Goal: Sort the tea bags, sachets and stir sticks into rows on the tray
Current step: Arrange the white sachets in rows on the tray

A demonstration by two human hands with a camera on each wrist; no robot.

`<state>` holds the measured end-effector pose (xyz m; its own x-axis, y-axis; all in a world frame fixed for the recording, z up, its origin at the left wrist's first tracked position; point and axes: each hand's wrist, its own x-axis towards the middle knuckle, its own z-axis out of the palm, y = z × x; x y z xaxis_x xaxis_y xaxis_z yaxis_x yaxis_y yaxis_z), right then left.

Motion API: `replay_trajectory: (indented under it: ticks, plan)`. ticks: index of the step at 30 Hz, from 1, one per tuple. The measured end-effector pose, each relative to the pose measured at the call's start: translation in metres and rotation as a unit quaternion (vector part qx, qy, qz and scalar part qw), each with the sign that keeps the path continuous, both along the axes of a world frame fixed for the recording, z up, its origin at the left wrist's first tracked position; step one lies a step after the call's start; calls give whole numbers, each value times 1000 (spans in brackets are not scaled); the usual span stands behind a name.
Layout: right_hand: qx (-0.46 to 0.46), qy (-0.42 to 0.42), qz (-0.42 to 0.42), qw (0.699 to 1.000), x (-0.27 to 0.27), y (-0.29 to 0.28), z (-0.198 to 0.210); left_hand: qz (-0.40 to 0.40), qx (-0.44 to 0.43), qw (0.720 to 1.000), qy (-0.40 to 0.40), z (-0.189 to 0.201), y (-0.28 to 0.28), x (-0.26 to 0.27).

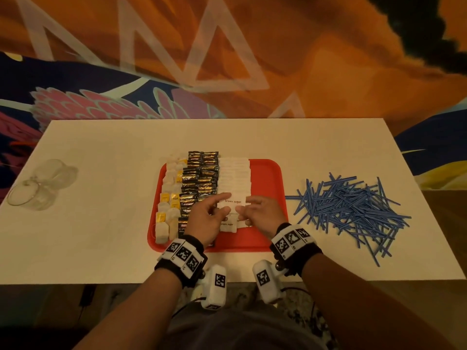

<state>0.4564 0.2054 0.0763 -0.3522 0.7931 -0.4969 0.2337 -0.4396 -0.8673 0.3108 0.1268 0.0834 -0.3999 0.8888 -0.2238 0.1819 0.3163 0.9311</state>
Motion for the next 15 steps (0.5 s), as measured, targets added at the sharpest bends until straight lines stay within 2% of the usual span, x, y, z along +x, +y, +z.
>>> replay_trajectory:
  ticks: [5, 7, 11, 15]
  plan:
    - [-9, -19, -7, 1000, -5, 0, -19, 5, -40, 999, -7, -14, -7, -7]
    - [-9, -58, -9, 998, -2, 2, -32, 26, -56, 998, -2, -20, -11, -11]
    - [5, -185, 33, 982, 16, 6, -63, 35, -102, 994, -12, -29, -22, -21]
    - [-15, -218, 30, 975, 18, 1, -80, 35, -126, 991, -6, -39, -37, -32]
